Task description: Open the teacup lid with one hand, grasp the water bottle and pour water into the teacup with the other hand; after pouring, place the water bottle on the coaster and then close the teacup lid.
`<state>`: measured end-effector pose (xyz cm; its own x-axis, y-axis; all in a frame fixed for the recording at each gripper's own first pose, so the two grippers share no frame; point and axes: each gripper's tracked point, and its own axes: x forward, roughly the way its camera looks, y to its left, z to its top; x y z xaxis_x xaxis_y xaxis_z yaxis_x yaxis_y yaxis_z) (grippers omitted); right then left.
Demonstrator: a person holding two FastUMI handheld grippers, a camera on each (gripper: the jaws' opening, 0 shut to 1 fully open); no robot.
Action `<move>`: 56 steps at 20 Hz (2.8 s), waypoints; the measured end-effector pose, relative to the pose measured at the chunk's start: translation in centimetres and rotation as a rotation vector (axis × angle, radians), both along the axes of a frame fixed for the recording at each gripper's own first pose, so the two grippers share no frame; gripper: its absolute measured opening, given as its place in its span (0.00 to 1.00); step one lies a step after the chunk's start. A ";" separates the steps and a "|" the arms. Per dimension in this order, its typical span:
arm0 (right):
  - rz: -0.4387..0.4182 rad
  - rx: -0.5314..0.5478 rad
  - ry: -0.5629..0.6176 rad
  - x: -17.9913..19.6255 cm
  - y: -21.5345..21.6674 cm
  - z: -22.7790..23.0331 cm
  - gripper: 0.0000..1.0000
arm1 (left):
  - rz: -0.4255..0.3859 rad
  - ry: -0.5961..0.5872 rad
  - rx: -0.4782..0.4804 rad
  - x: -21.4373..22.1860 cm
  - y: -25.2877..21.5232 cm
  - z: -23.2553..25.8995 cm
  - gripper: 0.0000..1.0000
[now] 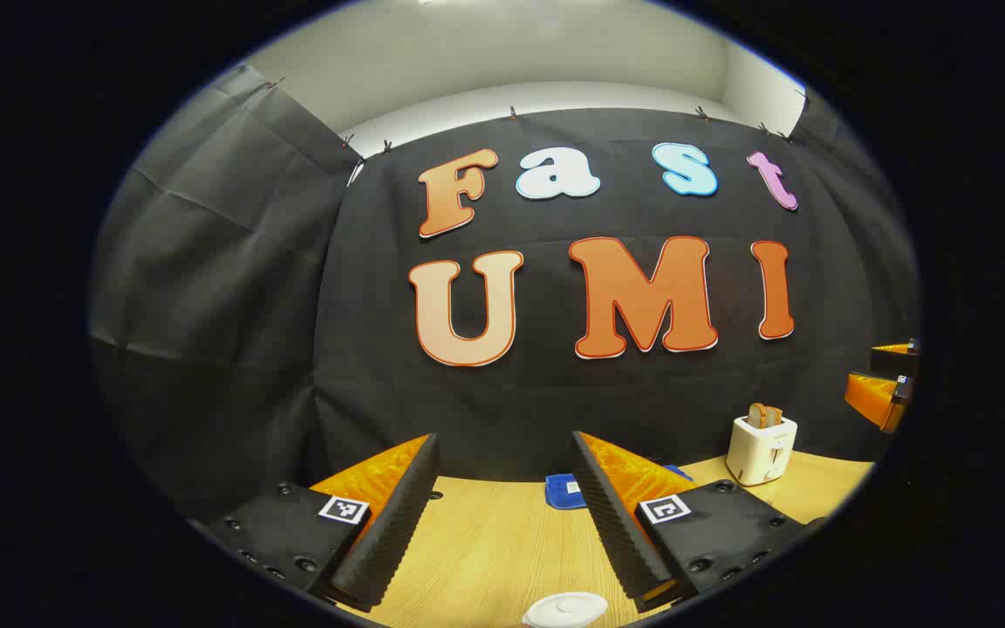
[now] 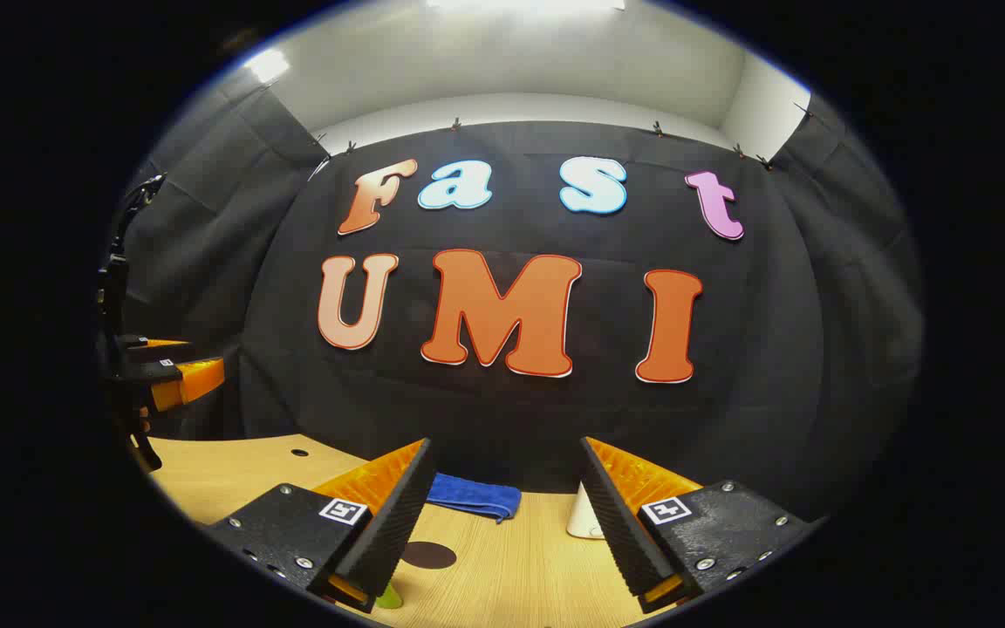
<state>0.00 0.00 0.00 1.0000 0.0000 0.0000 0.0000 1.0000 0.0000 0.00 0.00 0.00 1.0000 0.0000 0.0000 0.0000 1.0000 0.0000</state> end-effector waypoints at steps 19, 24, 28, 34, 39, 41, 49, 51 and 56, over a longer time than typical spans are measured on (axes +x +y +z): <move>0.020 0.006 0.009 -0.4 0.7 -0.7 0.99 | -0.012 0.000 -0.039 -0.3 0.2 -0.8 0.97; 0.081 0.023 0.035 -0.6 2.4 -2.6 0.98 | -0.063 0.039 -0.060 -0.3 -0.8 -3.3 0.96; 0.154 0.045 0.063 -1.3 4.0 -4.4 0.99 | -0.138 0.084 -0.051 -0.5 -2.6 -6.4 0.96; 0.273 0.102 0.125 -2.6 6.2 -7.3 0.99 | -0.235 0.172 -0.072 -1.5 -4.5 -11.0 0.96; 0.348 0.153 0.168 -4.3 7.7 -10.2 0.99 | -0.299 0.214 -0.051 -2.3 -6.0 -14.4 0.97; 0.359 0.154 0.186 -4.4 7.9 -11.2 0.99 | -0.320 0.241 -0.029 -2.7 -6.7 -16.3 0.97; 0.385 0.166 0.231 -4.9 8.6 -13.5 0.99 | -0.365 0.367 0.015 -3.2 -7.8 -22.2 0.97; 0.388 0.167 0.236 -4.9 8.7 -13.8 0.99 | -0.369 0.394 0.031 -3.3 -7.8 -23.5 0.94; 0.385 0.169 0.246 -4.9 8.4 -14.2 0.99 | -0.351 0.432 0.048 -3.1 -7.5 -25.0 0.70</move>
